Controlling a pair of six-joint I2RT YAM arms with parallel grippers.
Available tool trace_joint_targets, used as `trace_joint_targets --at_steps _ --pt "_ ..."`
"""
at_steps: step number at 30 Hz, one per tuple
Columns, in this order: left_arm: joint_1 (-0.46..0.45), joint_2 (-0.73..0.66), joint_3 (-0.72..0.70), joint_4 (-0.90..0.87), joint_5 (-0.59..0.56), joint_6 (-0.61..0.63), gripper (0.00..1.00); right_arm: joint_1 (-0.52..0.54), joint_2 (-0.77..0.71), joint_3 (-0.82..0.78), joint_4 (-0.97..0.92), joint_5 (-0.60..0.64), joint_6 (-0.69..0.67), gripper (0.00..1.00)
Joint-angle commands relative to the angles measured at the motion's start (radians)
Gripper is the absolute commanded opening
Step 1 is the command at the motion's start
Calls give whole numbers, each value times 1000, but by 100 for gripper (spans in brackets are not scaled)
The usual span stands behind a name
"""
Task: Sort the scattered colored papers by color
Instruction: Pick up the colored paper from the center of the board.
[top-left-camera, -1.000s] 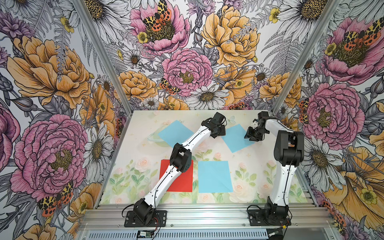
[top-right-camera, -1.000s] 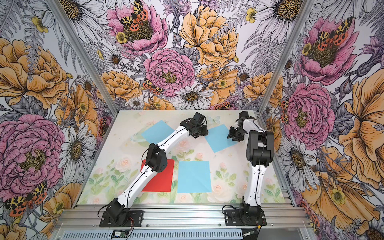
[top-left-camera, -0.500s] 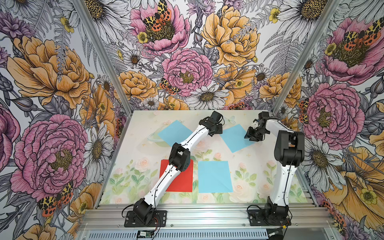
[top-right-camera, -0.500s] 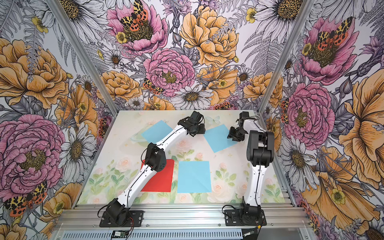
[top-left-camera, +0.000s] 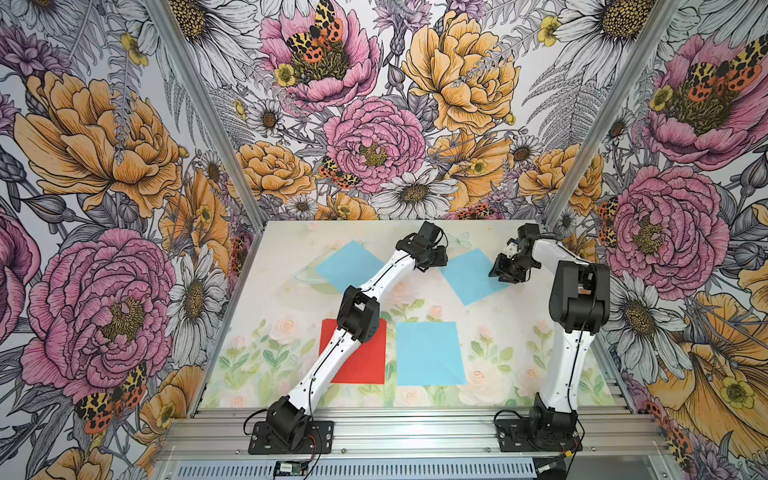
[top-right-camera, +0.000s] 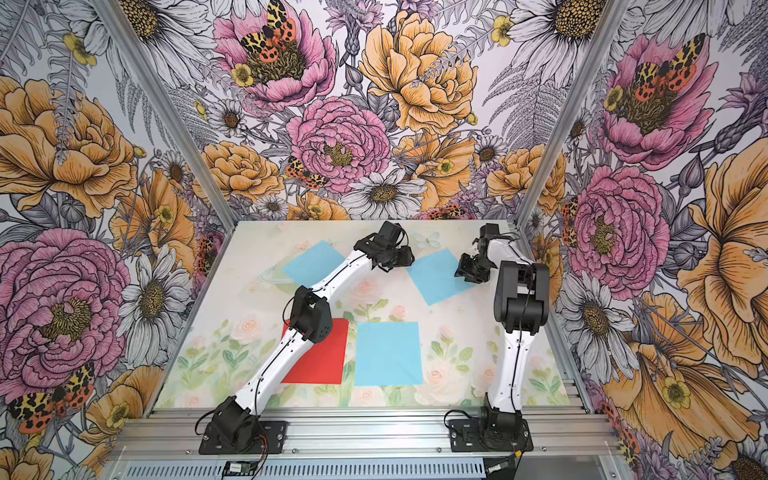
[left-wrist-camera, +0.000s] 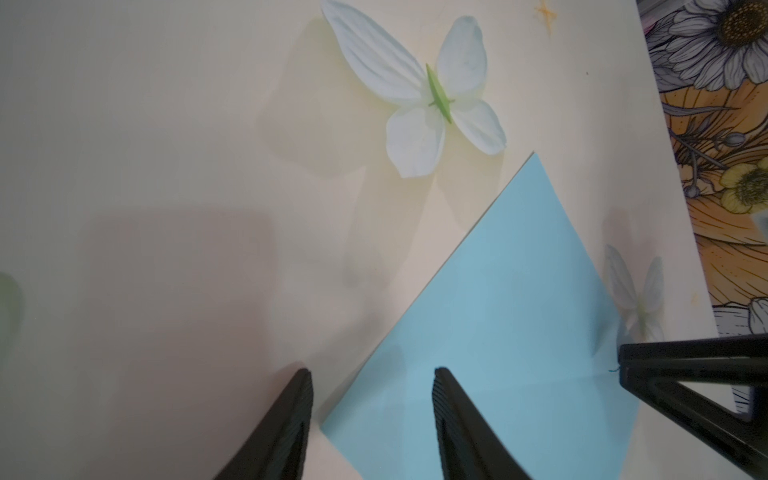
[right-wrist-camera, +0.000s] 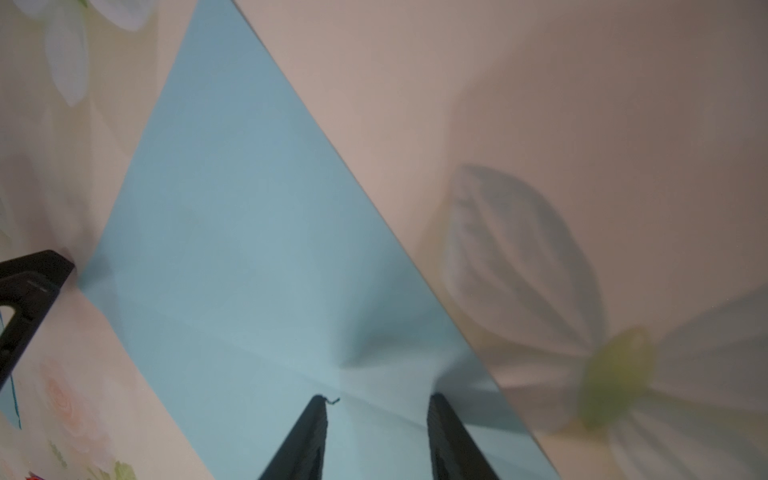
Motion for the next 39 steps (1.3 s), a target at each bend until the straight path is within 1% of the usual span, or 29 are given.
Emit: trace_joint_targets --at_steps 1,7,9,10,14,17,19,22,26,32,35,39 --pt "-37 29 -73 -66 35 3 50 -5 -2 -20 -27 -20 1 43" --pt "-40 20 -85 -67 27 -2 50 -9 0 -22 -26 -26 2 43" --pt "-43 5 -107 -69 9 9 50 -11 -2 -24 -26 -28 2 43" --pt "-43 -7 -122 -71 -10 17 50 -12 -2 -24 -27 -28 1 43" --pt "-42 -87 -226 -82 -173 65 51 -15 -5 -30 -27 -30 0 43" --pt "-47 -113 -242 -89 -249 130 52 -18 -5 -30 -25 -32 0 43" --pt "-51 -114 -232 -96 -270 166 52 -19 -2 -29 -27 -34 3 43" --pt "-49 -101 -222 -116 -252 168 52 -19 -2 -30 -27 -36 2 43" --pt "-47 -76 -208 -124 -196 152 51 -21 -2 -30 -27 -36 4 43" --pt "-23 -43 -149 -123 -81 92 52 -23 -3 -33 -27 -38 4 43" --pt "-18 -31 -127 -123 -37 82 52 -22 -2 -33 -27 -37 5 43" --pt "-19 -10 -99 -123 -9 72 52 -25 1 -30 -26 -41 5 43"
